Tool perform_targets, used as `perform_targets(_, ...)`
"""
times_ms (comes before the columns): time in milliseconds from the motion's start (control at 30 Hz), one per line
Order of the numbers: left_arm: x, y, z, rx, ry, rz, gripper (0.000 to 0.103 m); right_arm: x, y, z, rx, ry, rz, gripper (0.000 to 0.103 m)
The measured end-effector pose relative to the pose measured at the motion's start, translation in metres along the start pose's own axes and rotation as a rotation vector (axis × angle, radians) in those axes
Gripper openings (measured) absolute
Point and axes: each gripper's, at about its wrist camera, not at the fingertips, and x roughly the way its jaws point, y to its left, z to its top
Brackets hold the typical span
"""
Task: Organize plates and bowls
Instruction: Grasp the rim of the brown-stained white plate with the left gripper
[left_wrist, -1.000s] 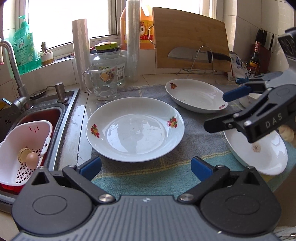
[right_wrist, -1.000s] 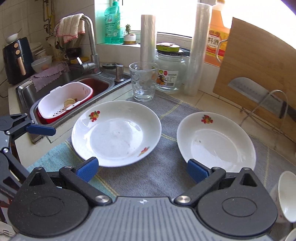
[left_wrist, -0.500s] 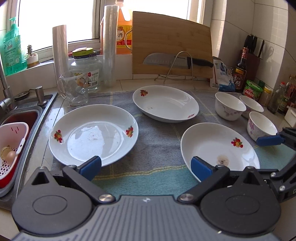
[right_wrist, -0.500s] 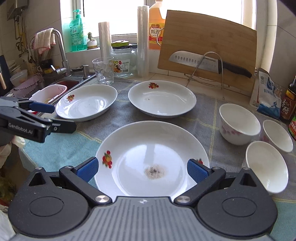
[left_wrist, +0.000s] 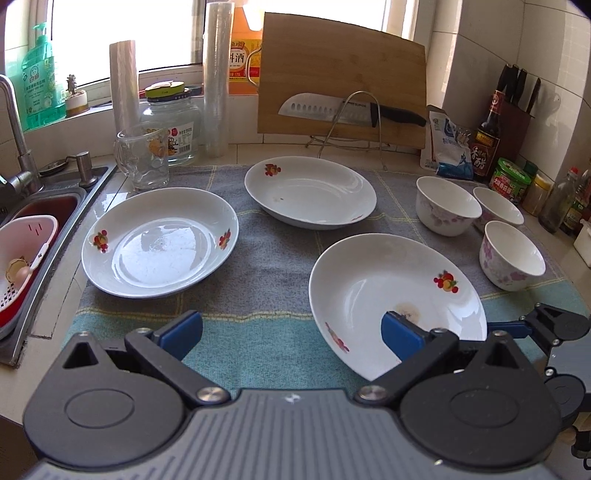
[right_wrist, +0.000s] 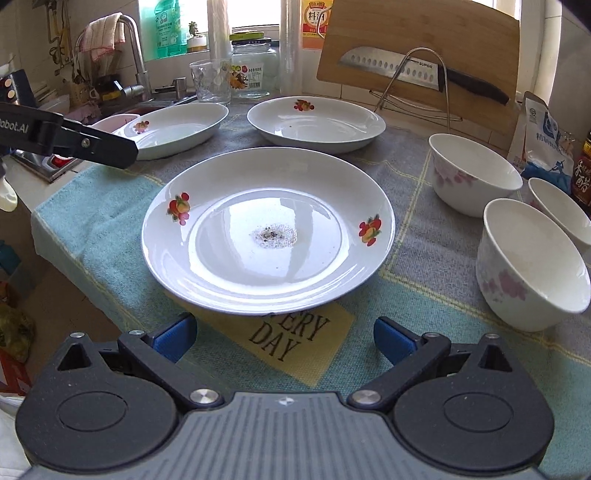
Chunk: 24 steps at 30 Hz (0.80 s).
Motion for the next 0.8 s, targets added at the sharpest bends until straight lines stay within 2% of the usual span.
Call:
perform_targets(100,0.001,-0.006,0.002,0.007,0.009,0.028,0.102,0.004,0.0,0.001,-0.05,-0.011,0.027,0.103)
perform_targets(233,0.008,-0.013,0.008,0.042,0.021,0.01,0.102,0.006,-0.003,0.003,-0.079,-0.025,0.056,0.103)
perform_targets(333,0.02,-0.018,0.017,0.069,0.041,-0.039,0.102,0.007,-0.003,0.005,-0.071,-0.022,0.052,0.103)
perform_targets(467,0.042,-0.024,0.03,0.129,0.066,-0.105,0.102,0.006,-0.003,-0.002,-0.059,-0.065,0.04,0.103)
perform_targets(667,0.082,-0.023,0.048,0.204,0.17,-0.208,0.102,0.003,0.001,-0.008,-0.027,-0.107,0.008,0.103)
perform_targets(800,0.106,-0.024,0.057,0.293,0.242,-0.307,0.102,0.004,0.007,-0.008,0.013,-0.118,-0.034,0.103)
